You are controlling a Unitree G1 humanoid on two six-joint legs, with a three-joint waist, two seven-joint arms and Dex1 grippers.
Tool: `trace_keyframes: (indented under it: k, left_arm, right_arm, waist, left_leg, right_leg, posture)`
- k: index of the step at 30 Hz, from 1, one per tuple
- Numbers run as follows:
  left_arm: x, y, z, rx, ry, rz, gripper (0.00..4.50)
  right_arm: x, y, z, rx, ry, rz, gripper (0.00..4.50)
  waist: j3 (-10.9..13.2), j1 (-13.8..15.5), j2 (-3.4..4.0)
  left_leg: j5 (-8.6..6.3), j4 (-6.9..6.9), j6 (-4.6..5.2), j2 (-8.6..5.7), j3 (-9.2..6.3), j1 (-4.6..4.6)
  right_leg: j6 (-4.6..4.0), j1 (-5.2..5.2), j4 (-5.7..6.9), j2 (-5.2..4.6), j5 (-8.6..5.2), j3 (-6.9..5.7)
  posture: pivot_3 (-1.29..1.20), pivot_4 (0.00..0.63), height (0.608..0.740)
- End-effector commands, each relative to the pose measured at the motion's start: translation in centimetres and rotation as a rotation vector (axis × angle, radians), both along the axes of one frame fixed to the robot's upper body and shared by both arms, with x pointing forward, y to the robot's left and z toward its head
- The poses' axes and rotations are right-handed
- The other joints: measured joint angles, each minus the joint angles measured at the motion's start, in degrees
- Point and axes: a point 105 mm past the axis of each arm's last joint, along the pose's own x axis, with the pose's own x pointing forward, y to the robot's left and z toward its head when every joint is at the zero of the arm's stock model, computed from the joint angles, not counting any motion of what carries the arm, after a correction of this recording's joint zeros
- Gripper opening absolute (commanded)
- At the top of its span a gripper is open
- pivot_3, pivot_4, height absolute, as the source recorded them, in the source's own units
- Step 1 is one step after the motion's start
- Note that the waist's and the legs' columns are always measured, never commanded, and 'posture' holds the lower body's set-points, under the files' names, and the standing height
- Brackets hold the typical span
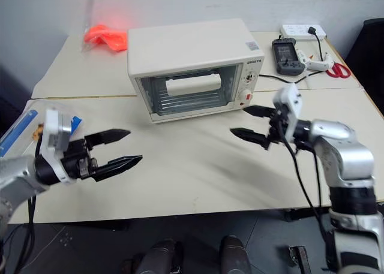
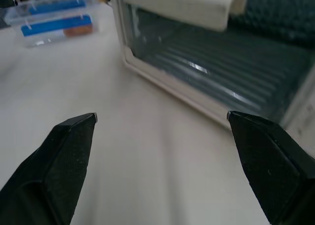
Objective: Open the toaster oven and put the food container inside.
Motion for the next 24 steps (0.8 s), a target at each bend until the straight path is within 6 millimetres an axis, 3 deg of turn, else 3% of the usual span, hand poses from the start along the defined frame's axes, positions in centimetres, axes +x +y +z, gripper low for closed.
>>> trace_keyframes:
  k: [1, 5, 10, 19, 24]
  left_arm:
    - [0.5, -0.5, 1.5, 0.005, -0.027, -0.055, 4.50]
    - [1.7, -0.8, 2.7, 0.016, -0.070, -0.062, 4.50]
    - [2.2, -1.2, 2.7, 0.027, -0.086, -0.071, 4.50]
    - [3.2, -0.9, 2.7, 0.023, -0.121, -0.023, 4.50]
    - [4.2, -1.0, 3.8, -0.012, -0.167, 0.004, 4.50]
  right_arm:
    - [1.7, 0.9, 0.6, 0.024, -0.019, -0.015, 4.40]
    - [3.1, 2.1, 0.7, 0.019, -0.039, -0.008, 4.40]
    - [3.8, 3.0, 2.5, 0.068, -0.080, 0.003, 4.40]
    - [1.0, 4.5, 3.2, 0.092, -0.088, 0.150, 4.40]
    - [-0.4, 4.9, 2.6, 0.094, -0.072, 0.195, 4.40]
  waist:
    - [0.0, 0.0, 0.00]
    - [0.0, 0.1, 0.00]
    - [0.0, -0.1, 0.00]
    - [0.0, -0.7, 0.00]
    - [0.0, -0.9, -0.01]
  left_leg:
    - [0.00, 0.00, 0.00, -0.02, 0.00, 0.00]
    - [0.00, 0.03, 0.00, -0.22, -0.03, -0.08]
    - [0.00, 0.03, 0.00, -0.21, -0.04, -0.09]
    - [0.01, 0.03, -0.02, -0.16, -0.08, -0.10]
    - [0.01, 0.03, -0.02, -0.16, -0.10, -0.11]
  right_leg:
    - [0.00, 0.00, 0.01, 0.00, 0.00, -0.01]
    - [0.00, -0.02, -0.02, 0.00, 0.00, -0.08]
    - [0.01, -0.04, 0.00, 0.00, 0.00, -0.09]
    - [0.01, -0.04, 0.03, 0.01, 0.00, -0.11]
    - [0.01, -0.05, 0.04, 0.02, 0.01, -0.13]
  posture:
    - [0.00, 0.150, 0.740]
    - [0.00, 0.150, 0.740]
    - [0.00, 0.150, 0.740]
    - [0.00, 0.150, 0.740]
    - [0.00, 0.150, 0.740]
